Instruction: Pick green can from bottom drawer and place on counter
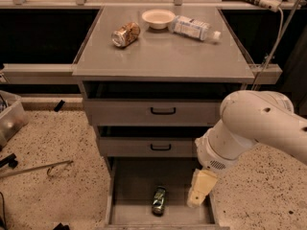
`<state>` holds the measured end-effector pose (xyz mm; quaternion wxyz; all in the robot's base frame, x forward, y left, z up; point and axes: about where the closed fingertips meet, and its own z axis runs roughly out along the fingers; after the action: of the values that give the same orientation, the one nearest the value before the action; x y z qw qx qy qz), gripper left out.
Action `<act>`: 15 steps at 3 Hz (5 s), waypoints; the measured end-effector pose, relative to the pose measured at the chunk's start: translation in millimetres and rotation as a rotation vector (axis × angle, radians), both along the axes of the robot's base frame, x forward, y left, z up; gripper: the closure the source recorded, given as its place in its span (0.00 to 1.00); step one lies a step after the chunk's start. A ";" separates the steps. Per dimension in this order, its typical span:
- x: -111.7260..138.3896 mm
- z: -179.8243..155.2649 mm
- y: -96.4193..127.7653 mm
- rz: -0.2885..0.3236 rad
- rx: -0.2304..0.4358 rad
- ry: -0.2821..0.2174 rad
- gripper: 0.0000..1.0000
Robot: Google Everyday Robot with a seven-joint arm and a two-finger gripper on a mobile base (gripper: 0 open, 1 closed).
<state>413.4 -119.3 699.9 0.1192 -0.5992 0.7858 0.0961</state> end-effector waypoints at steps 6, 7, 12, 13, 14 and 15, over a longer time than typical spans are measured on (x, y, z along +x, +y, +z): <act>81.4 -188.8 45.3 0.238 0.165 -0.194 0.00; 89.4 -197.4 52.2 0.252 0.143 -0.186 0.00; 168.0 -310.7 -22.8 0.557 -0.112 -0.252 0.00; 173.9 -331.3 -2.0 0.589 -0.056 -0.260 0.00; 176.1 -354.0 40.7 0.619 0.034 -0.262 0.00; 155.9 -365.3 92.6 0.672 0.106 -0.227 0.00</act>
Offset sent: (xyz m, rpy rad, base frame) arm 0.0865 0.0241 -0.1387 0.0535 -0.2278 0.0448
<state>569.4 -26.6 334.6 0.1983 -0.8241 0.5204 0.1034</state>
